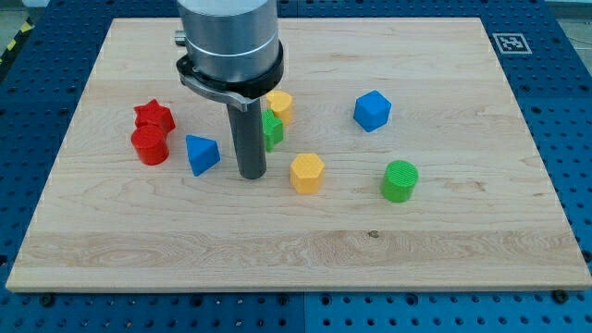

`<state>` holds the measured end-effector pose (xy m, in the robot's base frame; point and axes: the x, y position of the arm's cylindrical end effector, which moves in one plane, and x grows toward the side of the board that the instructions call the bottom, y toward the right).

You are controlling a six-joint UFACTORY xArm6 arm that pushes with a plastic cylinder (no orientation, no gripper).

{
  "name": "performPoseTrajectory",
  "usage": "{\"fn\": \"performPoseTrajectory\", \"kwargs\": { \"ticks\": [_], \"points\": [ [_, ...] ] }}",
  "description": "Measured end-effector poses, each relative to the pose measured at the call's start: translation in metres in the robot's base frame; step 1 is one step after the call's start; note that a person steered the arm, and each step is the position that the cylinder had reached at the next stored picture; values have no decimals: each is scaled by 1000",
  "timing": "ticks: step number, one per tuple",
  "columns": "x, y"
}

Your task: Slide the green star along with the yellow heart left to the blue cube

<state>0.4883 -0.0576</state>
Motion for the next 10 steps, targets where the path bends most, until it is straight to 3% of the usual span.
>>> {"fn": "performPoseTrajectory", "kwargs": {
  "ticks": [2, 4, 5, 7, 8, 10],
  "points": [
    [-11, -21],
    [20, -40],
    [-11, -40],
    [-17, -63],
    [-5, -61],
    [7, 10]
  ]
}}
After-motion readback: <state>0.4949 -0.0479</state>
